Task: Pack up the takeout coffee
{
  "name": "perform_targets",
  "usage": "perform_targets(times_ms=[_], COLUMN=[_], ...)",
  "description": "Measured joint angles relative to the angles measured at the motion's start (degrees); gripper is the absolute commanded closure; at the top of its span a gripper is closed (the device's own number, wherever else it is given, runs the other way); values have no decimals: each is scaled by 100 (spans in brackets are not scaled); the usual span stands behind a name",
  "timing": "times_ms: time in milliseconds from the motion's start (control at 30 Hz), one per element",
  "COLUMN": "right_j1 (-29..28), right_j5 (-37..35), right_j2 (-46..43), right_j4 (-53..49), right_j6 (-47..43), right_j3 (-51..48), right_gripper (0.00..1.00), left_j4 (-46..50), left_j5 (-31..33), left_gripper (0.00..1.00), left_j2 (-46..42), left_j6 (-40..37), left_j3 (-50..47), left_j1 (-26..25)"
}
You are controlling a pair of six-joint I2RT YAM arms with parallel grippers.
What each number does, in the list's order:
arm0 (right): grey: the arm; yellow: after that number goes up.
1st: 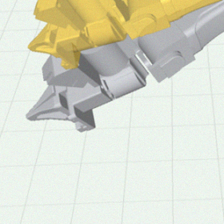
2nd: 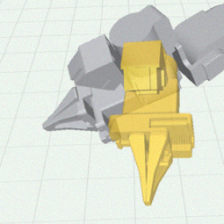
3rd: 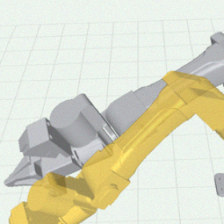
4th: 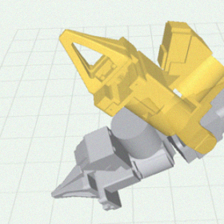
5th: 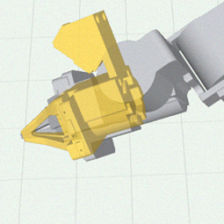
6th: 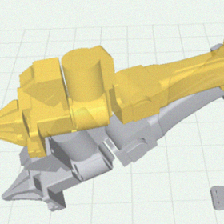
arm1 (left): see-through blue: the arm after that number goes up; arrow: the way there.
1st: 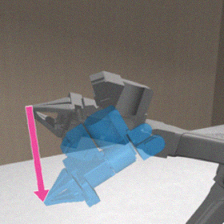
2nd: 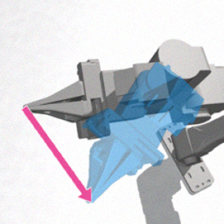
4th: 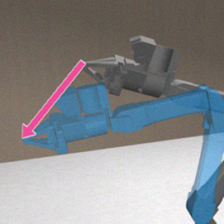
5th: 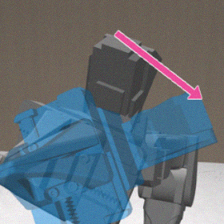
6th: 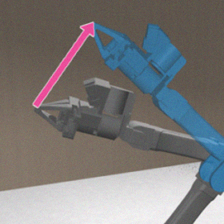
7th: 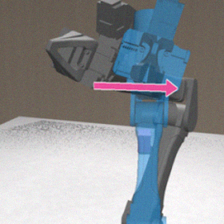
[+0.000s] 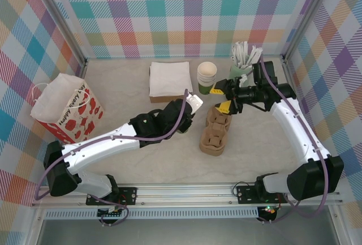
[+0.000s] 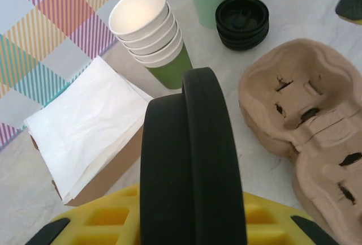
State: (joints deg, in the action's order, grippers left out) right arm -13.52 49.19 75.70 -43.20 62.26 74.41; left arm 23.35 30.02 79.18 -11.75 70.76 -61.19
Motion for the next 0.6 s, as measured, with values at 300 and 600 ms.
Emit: perform_targets(times_ms=[300, 600], right_j1=[-461, -800], right_j5=[-7, -74], right_j2=[483, 745], right_j4=[256, 442], right_j6=[424, 612], right_j3=[142, 221], right_gripper=[36, 45], left_j4=[-24, -109], left_j5=[101, 118], left_gripper=[83, 83], left_j2=[302, 313], left_j6=[-188, -205], left_j3=[13, 42], left_j1=[-131, -138])
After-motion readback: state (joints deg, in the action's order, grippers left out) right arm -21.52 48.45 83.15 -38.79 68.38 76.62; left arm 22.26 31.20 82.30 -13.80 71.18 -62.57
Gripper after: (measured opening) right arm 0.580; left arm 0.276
